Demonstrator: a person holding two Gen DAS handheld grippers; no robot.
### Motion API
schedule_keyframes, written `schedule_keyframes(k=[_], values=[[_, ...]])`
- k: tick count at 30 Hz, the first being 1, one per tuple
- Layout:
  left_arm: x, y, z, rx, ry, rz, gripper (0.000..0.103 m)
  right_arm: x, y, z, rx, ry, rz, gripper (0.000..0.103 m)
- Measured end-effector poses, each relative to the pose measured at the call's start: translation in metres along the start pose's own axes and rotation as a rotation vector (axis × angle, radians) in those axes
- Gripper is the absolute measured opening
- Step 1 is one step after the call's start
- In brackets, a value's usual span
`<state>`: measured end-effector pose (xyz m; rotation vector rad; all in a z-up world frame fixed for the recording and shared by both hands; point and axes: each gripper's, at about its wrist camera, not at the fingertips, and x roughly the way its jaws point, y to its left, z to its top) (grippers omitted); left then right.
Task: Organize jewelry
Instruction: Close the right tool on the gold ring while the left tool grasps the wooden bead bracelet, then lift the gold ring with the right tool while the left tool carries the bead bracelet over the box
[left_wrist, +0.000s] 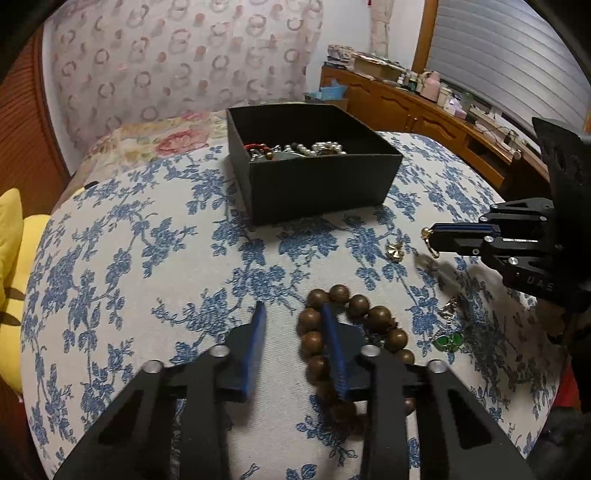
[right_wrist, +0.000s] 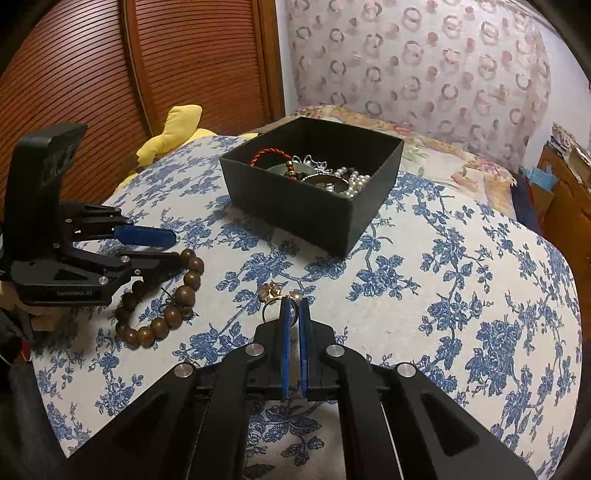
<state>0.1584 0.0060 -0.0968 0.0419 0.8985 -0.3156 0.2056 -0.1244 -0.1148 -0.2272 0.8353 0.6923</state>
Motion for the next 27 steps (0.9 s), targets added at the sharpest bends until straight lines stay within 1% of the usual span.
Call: schedule_keyframes(k=[1, 3, 6, 12, 18, 24, 27], values=[[0.001, -0.002, 0.000, 0.008, 0.003, -0.007, 0.012, 0.000, 0.000, -0.001, 0.001, -0.002, -0.001, 0.005], [0.000, -0.006, 0.000, 0.025, -0.003, 0.003, 0.012, -0.001, -0.001, -0.002, 0.005, -0.005, 0.001, 0.005], [-0.006, -0.005, 0.003, 0.012, -0.021, -0.018, 0.012, -0.003, -0.001, -0.001, 0.009, -0.016, 0.004, 0.005], [-0.029, -0.006, 0.017, -0.003, -0.097, -0.035, 0.012, -0.014, -0.002, 0.007, 0.007, -0.054, 0.005, 0.005], [-0.050, -0.008, 0.037, -0.006, -0.169, -0.044, 0.012, -0.025, 0.001, 0.023, -0.004, -0.103, 0.011, 0.005], [-0.068, -0.009, 0.063, 0.015, -0.248, -0.020, 0.012, -0.031, 0.001, 0.036, -0.010, -0.138, 0.011, 0.005], [-0.074, -0.006, 0.073, 0.019, -0.275, -0.006, 0.012, -0.034, 0.001, 0.042, -0.014, -0.151, 0.005, 0.005]])
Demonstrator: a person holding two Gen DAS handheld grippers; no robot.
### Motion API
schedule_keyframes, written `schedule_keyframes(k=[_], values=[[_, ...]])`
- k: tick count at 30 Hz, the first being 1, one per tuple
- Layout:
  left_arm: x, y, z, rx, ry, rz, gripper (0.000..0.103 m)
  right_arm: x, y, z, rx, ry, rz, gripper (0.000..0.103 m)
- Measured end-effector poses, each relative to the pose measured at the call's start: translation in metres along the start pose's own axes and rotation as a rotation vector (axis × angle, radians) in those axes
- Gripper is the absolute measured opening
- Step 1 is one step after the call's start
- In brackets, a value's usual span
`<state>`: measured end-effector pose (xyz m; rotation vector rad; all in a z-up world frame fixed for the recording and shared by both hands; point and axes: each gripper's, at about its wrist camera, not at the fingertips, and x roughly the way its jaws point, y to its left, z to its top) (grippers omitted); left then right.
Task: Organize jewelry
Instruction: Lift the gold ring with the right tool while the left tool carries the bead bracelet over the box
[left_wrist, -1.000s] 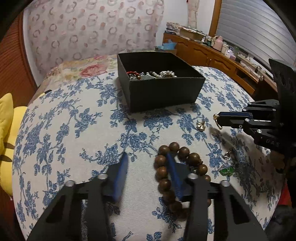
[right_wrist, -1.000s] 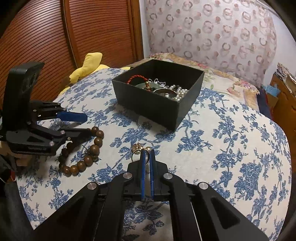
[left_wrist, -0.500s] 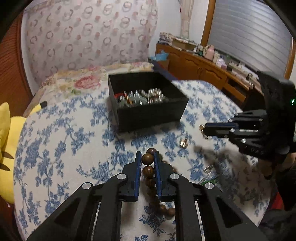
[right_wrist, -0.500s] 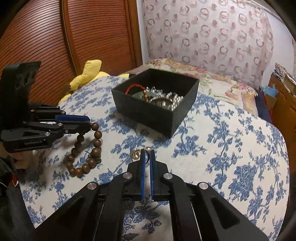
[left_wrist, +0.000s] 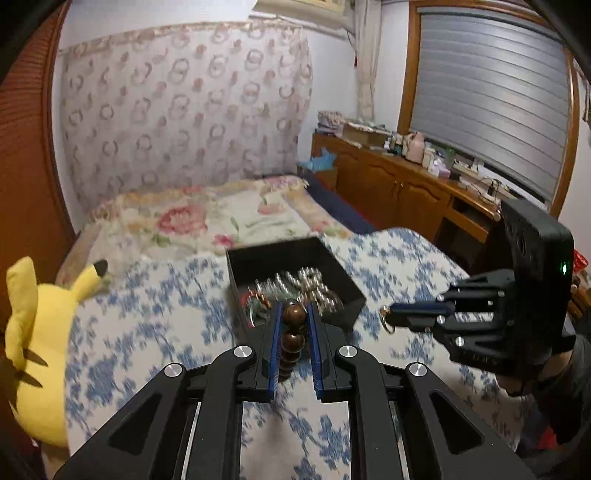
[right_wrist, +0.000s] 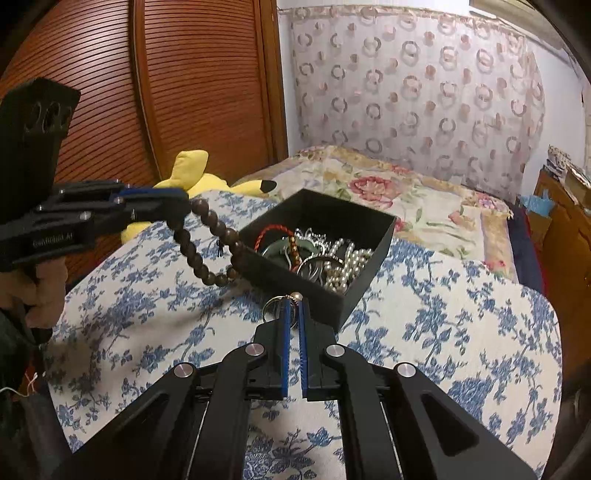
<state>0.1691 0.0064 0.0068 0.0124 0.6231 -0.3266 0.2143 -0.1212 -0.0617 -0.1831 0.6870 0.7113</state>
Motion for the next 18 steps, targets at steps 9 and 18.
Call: schedule_keyframes(k=[9, 18], values=[[-0.002, 0.006, 0.030, 0.003, -0.064, 0.014, 0.012, -0.001, -0.002, 0.013, -0.012, -0.027, -0.008, 0.005], [0.018, 0.013, 0.053, -0.008, -0.080, 0.010, 0.012, 0.001, -0.009, 0.024, -0.016, -0.046, -0.018, 0.005]])
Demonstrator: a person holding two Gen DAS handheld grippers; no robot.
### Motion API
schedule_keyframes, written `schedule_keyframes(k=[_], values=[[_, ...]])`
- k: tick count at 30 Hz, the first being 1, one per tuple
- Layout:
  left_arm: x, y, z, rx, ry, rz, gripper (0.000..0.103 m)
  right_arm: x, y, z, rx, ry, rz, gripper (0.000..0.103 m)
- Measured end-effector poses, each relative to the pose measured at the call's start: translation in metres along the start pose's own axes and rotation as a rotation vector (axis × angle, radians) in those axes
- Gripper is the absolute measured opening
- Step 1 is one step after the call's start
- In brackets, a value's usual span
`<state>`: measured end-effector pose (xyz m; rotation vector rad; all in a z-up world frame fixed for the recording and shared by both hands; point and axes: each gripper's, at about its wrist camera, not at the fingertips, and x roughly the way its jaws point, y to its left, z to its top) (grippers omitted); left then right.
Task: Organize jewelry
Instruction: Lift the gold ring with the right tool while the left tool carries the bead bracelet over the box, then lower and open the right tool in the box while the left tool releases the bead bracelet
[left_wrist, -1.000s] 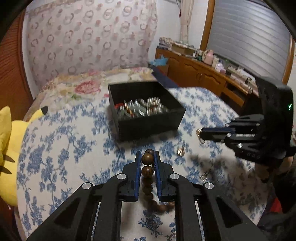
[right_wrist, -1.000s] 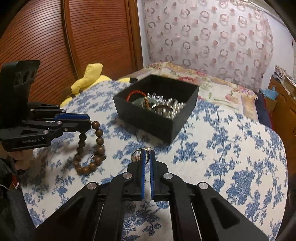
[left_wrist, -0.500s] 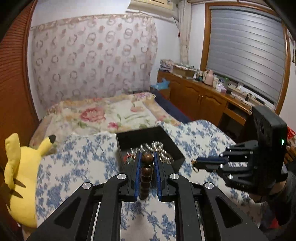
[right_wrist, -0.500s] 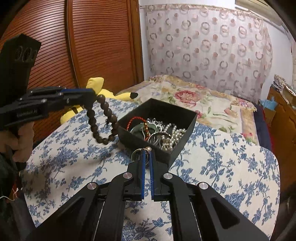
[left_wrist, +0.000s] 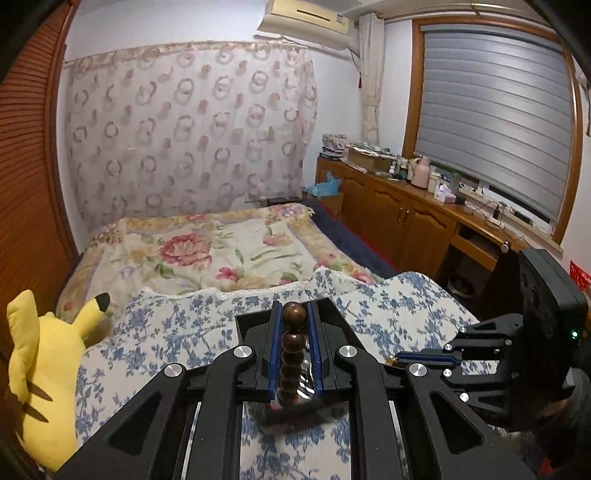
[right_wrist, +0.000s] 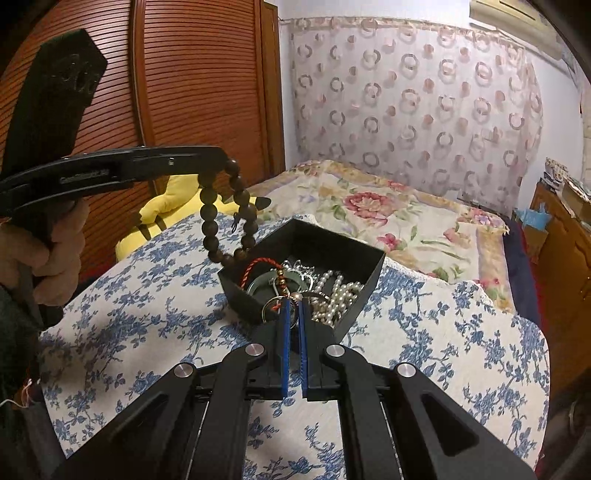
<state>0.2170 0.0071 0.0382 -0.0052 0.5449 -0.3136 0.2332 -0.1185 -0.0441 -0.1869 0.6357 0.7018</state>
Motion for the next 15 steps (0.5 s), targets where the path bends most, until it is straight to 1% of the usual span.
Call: schedule_keyframes(k=[10, 15], values=[[0.041, 0.006, 0.000, 0.005, 0.050, 0.001, 0.012, 0.016, -0.013, 0.013, -0.004, 0.007, -0.016, 0.005], [0.054, 0.014, -0.003, -0.026, 0.077, 0.004, 0.013, 0.028, -0.017, 0.020, -0.014, 0.016, -0.020, 0.005]])
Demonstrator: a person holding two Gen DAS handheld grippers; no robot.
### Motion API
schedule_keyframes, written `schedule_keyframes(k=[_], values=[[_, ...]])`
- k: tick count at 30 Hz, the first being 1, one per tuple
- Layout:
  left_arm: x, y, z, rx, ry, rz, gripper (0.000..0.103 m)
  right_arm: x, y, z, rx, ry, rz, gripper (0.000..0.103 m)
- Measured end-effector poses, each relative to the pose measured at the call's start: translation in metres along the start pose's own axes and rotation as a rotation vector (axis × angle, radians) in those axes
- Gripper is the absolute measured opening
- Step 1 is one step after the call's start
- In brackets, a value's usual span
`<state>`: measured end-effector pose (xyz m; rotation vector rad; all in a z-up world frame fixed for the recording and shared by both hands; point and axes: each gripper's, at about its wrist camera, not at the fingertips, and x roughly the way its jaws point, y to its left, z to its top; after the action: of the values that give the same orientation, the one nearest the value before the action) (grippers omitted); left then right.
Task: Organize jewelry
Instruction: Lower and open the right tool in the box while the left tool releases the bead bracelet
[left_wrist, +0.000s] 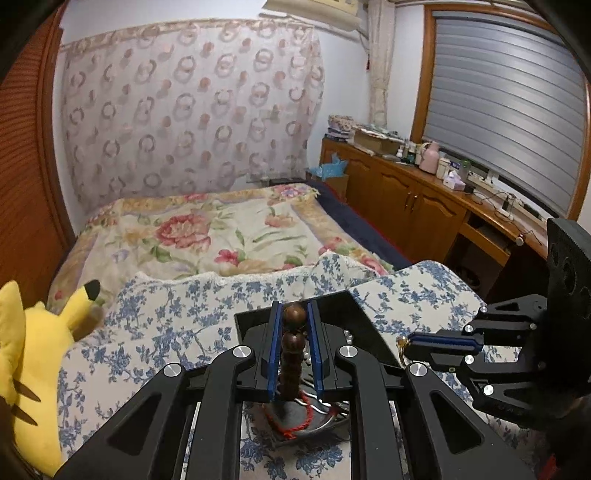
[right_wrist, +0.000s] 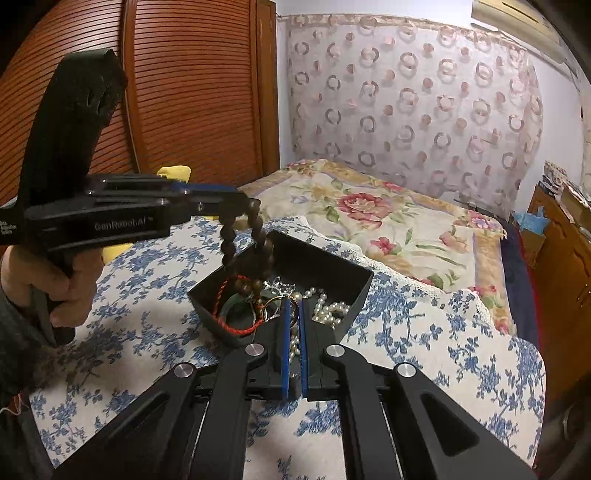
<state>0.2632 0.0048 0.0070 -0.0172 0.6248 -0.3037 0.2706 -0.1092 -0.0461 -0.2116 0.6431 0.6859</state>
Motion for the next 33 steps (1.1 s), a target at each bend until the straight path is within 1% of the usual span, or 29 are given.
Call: schedule_keyframes(k=[4, 8, 17, 24, 26, 27, 28, 29, 33], values=[[-0.001, 0.007, -0.002, -0.016, -0.008, 0.006, 0.021, 0.013, -0.002, 0.007, -0.009, 0.008, 0.003, 0.005], [-0.001, 0.013, -0.003, -0.024, -0.007, 0.020, 0.026, 0.027, -0.004, 0.013, -0.014, 0.019, 0.002, 0.005], [-0.002, 0.023, -0.010, -0.042, 0.000, 0.051, 0.029, 0.063, -0.015, 0.023, 0.002, 0.059, 0.004, 0.005], [-0.005, 0.025, -0.015, -0.043, 0.009, 0.064, 0.031, 0.076, -0.017, 0.029, 0.010, 0.073, 0.013, 0.005], [-0.007, 0.025, -0.018, -0.044, 0.010, 0.067, 0.038, 0.077, -0.015, 0.031, 0.006, 0.069, 0.015, 0.006], [-0.007, 0.025, -0.018, -0.043, 0.011, 0.069, 0.039, 0.078, -0.015, 0.032, 0.004, 0.065, 0.014, 0.006], [-0.008, 0.025, -0.019, -0.042, 0.014, 0.071, 0.043, 0.077, -0.014, 0.033, 0.002, 0.062, 0.012, 0.006], [-0.009, 0.025, -0.020, -0.041, 0.016, 0.072, 0.050, 0.077, -0.013, 0.033, -0.003, 0.064, 0.011, 0.006], [-0.013, 0.025, -0.027, -0.041, 0.021, 0.079, 0.057, 0.074, -0.012, 0.032, -0.003, 0.059, 0.002, 0.014]])
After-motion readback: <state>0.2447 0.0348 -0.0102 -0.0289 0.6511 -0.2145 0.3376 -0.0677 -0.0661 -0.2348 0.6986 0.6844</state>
